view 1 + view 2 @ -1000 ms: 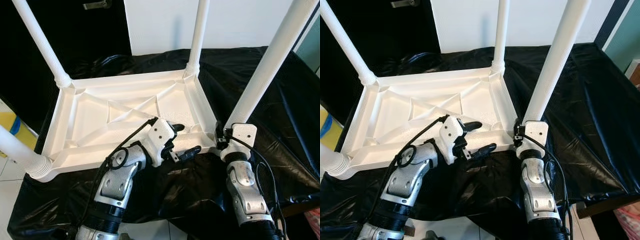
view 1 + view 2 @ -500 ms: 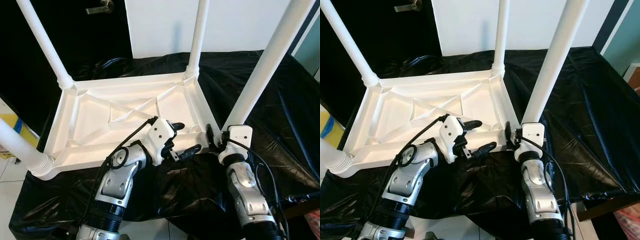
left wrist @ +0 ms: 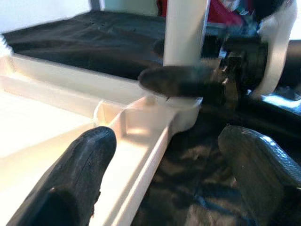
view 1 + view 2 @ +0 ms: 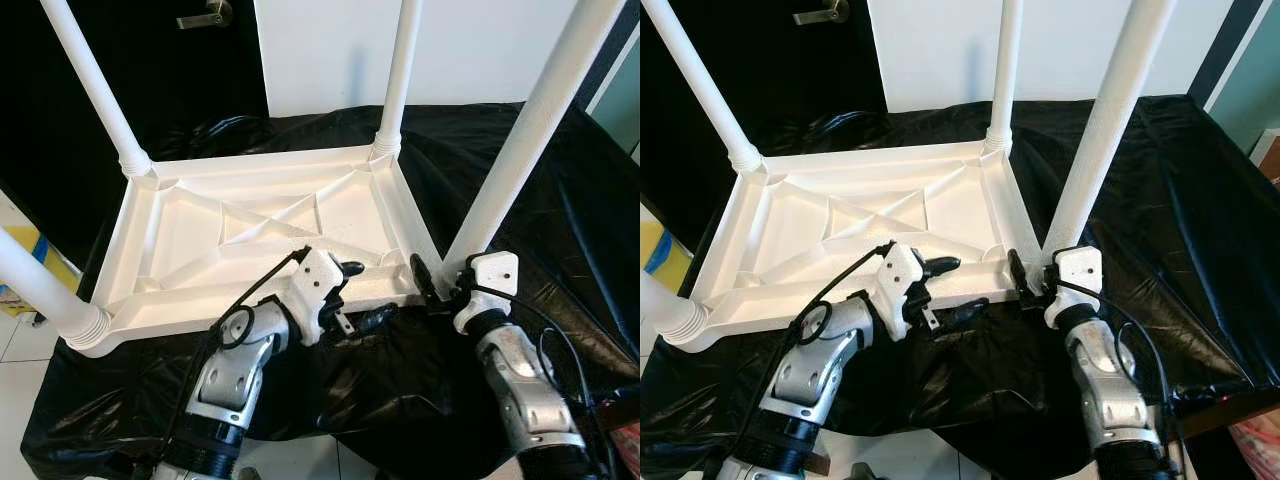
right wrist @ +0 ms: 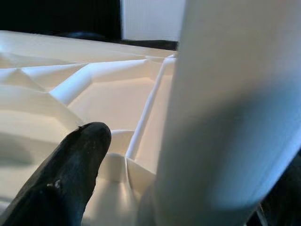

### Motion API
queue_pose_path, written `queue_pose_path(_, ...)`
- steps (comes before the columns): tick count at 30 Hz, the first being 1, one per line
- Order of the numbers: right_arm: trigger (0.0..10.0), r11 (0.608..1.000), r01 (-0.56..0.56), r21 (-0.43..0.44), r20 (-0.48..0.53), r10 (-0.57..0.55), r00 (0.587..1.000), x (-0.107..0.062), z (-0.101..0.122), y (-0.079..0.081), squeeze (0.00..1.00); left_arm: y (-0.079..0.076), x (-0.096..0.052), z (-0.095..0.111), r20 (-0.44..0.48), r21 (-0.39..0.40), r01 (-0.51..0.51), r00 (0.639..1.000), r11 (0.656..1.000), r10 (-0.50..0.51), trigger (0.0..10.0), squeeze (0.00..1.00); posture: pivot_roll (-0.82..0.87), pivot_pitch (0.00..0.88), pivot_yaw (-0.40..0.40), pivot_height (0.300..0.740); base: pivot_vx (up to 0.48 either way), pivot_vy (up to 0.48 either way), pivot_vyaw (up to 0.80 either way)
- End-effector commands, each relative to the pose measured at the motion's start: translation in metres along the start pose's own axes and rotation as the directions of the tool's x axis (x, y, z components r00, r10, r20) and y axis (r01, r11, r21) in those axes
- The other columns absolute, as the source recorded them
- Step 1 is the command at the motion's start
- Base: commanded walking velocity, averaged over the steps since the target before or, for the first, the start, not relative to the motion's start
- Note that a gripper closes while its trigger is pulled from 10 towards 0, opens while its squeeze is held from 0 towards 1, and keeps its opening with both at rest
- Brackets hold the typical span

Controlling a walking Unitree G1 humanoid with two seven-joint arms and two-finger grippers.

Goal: Building children table

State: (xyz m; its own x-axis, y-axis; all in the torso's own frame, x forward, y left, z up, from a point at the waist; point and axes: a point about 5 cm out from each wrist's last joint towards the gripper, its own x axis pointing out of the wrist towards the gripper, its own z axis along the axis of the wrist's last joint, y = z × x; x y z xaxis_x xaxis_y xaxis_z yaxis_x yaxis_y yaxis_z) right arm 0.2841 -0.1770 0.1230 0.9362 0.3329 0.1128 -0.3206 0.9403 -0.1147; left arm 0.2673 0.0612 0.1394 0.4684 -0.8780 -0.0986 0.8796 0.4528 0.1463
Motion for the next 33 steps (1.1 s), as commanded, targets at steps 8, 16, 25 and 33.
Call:
queue_pose_path(8, 10.0, 0.984, -0.164, -0.065, -0.033, 0.162, 0.986, 0.02, 0.0, -0.008, 0.0, -0.012, 0.004, 0.003, 0.005, -0.001, 0.077, 0.997, 0.997, -0.077, 10.0, 0.0, -0.08, 0.0, -0.002, 0.74, 0.0, 0.0, 0.0)
queue_pose_path(16, 0.0, 0.976, -0.211, -0.059, -0.068, 0.207, 0.976, 0.017, -0.008, -0.008, 0.0, -0.015, 0.004, 0.003, 0.002, -0.011, 0.075, 0.997, 0.997, -0.075, 10.0, 0.0, -0.07, 0.0, -0.015, 0.74, 0.0, 0.0, 0.0)
queue_pose_path(25, 0.4, 0.983, -0.184, -0.022, -0.104, 0.181, 0.978, 0.005, -0.019, -0.009, 0.0, -0.015, 0.004, 0.002, 0.004, -0.012, 0.056, 0.998, 0.998, -0.056, 10.0, 0.0, -0.09, 0.0, -0.014, 0.74, 0.0, 0.0, 0.0)
queue_pose_path(33, 10.0, 0.999, -0.042, -0.014, -0.109, 0.04, 0.993, 0.005, -0.022, -0.009, 0.0, -0.008, 0.007, 0.005, 0.011, 0.008, 0.017, 1.0, 1.0, -0.017, 10.0, 0.0, -0.1, 0.0, 0.001, 0.74, 0.0, 0.0, 0.0)
